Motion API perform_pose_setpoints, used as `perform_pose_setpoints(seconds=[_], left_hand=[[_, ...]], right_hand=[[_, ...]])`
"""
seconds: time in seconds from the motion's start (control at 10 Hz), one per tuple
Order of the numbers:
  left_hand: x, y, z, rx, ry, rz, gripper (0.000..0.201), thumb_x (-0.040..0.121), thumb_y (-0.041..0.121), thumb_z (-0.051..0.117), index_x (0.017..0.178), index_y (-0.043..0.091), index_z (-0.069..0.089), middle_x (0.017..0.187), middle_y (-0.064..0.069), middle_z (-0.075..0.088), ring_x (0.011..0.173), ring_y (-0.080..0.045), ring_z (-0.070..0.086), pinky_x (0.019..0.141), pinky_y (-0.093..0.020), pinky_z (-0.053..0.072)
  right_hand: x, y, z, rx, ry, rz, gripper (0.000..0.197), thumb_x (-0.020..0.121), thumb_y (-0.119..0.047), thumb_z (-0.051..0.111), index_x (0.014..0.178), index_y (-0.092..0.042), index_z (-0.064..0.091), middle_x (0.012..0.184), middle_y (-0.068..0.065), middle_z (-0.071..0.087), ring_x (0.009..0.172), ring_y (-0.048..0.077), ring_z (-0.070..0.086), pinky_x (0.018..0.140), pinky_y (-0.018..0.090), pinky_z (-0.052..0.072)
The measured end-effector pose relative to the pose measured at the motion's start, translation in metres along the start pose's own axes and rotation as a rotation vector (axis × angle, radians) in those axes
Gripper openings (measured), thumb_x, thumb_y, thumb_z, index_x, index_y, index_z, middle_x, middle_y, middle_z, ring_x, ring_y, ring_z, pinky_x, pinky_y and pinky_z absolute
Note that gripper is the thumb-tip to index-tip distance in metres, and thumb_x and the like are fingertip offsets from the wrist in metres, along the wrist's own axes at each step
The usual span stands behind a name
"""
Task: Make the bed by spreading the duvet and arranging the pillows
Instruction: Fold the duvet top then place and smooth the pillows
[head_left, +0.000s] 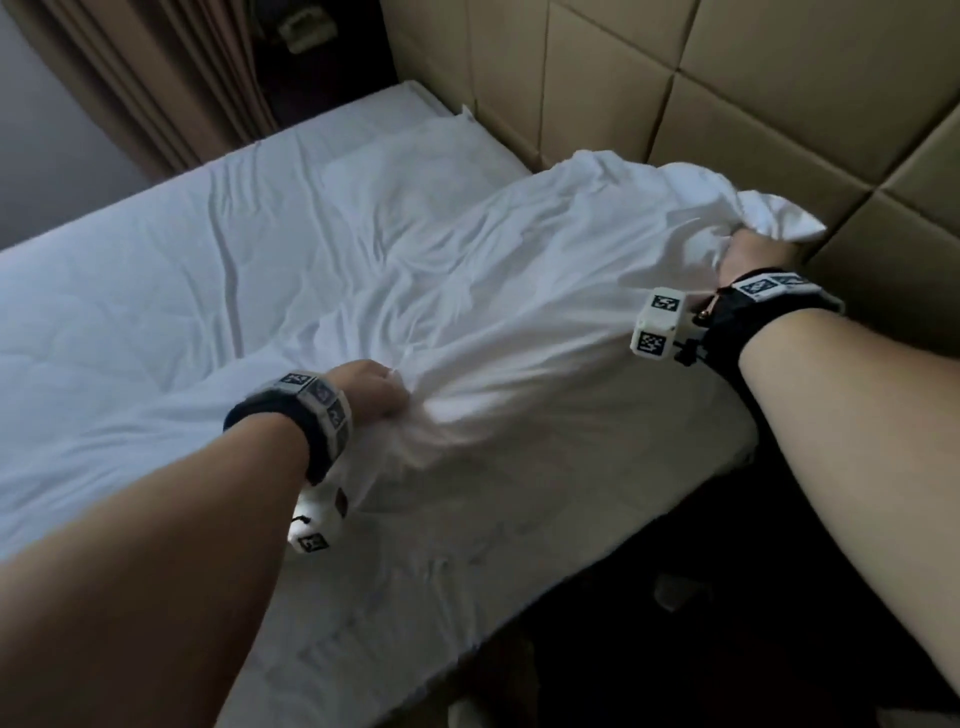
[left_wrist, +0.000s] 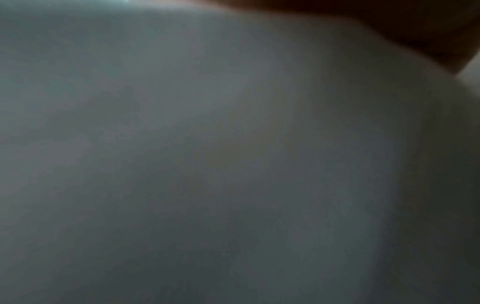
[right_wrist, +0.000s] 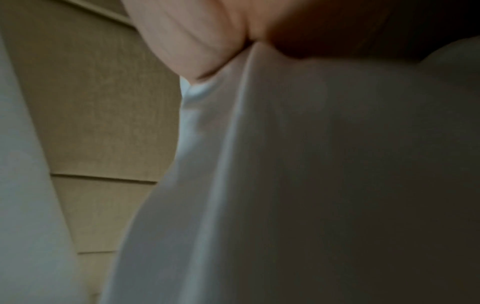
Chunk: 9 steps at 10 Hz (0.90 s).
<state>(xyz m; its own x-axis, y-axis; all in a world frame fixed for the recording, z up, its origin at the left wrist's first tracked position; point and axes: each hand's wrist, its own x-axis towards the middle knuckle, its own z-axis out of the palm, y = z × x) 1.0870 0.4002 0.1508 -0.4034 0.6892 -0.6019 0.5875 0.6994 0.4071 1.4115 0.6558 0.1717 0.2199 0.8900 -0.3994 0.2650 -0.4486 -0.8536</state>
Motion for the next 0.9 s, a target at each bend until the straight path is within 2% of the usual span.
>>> perform_pose_setpoints(seconds=[0.1,0.2,0.3,0.4,0.5,0.6,0.7,0.8,0.9], left_hand=[[0.010,-0.001,0.054,0.101,-0.317,-0.051,0.013,0.081,0.027,0.072,0.072,0.019,0.065,0.075,-0.003,0.065,0.071,-0.020,0.062,0.068,-0.027,0.049],[0.038,0.005,0.110,0.069,-0.563,-0.098,0.020,0.092,0.035,0.070,0.090,0.016,0.066,0.080,-0.004,0.075,0.072,-0.023,0.071,0.064,-0.027,0.050],[0.090,0.029,0.116,0.196,-0.132,0.078,0.033,0.093,0.052,0.062,0.084,0.021,0.069,0.087,-0.004,0.077,0.083,-0.027,0.073,0.073,-0.031,0.054],[0.147,0.066,0.090,0.167,0.193,0.177,0.036,0.089,0.055,0.056,0.107,0.027,0.070,0.107,-0.008,0.072,0.098,-0.032,0.068,0.087,-0.038,0.054],[0.190,0.108,0.062,0.196,0.334,0.215,0.050,0.091,0.052,0.057,0.138,0.033,0.055,0.144,-0.014,0.049,0.124,-0.038,0.056,0.110,-0.049,0.044],[0.209,0.156,0.039,0.341,0.294,0.130,0.073,0.095,0.061,0.053,0.157,0.050,0.016,0.170,-0.008,0.003,0.155,-0.035,0.013,0.125,-0.051,0.018],[0.226,0.201,0.038,0.455,0.230,0.123,0.086,0.087,0.079,0.048,0.151,0.063,-0.007,0.169,0.002,-0.022,0.157,-0.030,-0.010,0.124,-0.060,0.006],[0.245,0.238,0.058,0.516,0.086,0.161,0.087,0.075,0.088,0.045,0.141,0.072,-0.009,0.166,0.008,-0.029,0.155,-0.033,-0.020,0.118,-0.072,0.002],[0.268,0.251,0.083,0.586,-0.089,0.113,0.098,0.058,0.103,0.036,0.139,0.075,-0.012,0.163,0.013,-0.035,0.152,-0.037,-0.028,0.117,-0.075,0.004]], right_hand=[[-0.007,0.030,-0.010,-0.044,0.017,0.129,0.047,0.108,-0.035,0.037,0.150,-0.014,0.041,0.149,0.002,0.049,0.130,0.023,0.054,0.050,0.021,0.045],[0.051,0.119,0.005,-0.060,-0.001,0.344,0.057,0.104,-0.053,0.038,0.148,-0.017,0.045,0.148,0.006,0.050,0.132,0.026,0.053,0.073,0.025,0.041],[0.081,0.172,0.018,-0.193,0.063,0.450,0.122,0.052,-0.104,0.041,0.140,-0.021,0.052,0.140,0.007,0.056,0.122,0.033,0.057,0.098,0.041,0.043],[0.112,0.215,0.032,-0.165,0.115,0.561,0.140,0.018,-0.102,0.055,0.133,-0.021,0.055,0.133,0.005,0.059,0.118,0.035,0.058,0.104,0.051,0.044],[0.123,0.204,0.035,-0.095,0.061,0.641,0.140,0.018,-0.102,0.057,0.132,-0.022,0.058,0.127,0.008,0.063,0.113,0.037,0.060,0.104,0.050,0.045],[0.121,0.169,0.032,-0.036,-0.076,0.614,0.095,0.062,-0.087,0.062,0.131,-0.023,0.062,0.128,0.007,0.064,0.116,0.033,0.062,0.097,0.036,0.047],[0.140,0.147,0.018,-0.014,-0.039,0.482,0.049,0.100,-0.042,0.055,0.139,-0.013,0.054,0.140,0.010,0.058,0.125,0.029,0.057,0.083,0.027,0.042],[0.152,0.156,-0.006,-0.146,0.218,0.432,0.045,0.099,-0.043,0.050,0.134,-0.016,0.058,0.135,0.015,0.061,0.121,0.036,0.058,0.090,0.034,0.042],[0.141,0.186,-0.018,-0.163,0.280,0.497,0.046,0.098,-0.037,0.052,0.137,-0.013,0.053,0.138,0.018,0.058,0.123,0.037,0.056,0.093,0.034,0.042]])
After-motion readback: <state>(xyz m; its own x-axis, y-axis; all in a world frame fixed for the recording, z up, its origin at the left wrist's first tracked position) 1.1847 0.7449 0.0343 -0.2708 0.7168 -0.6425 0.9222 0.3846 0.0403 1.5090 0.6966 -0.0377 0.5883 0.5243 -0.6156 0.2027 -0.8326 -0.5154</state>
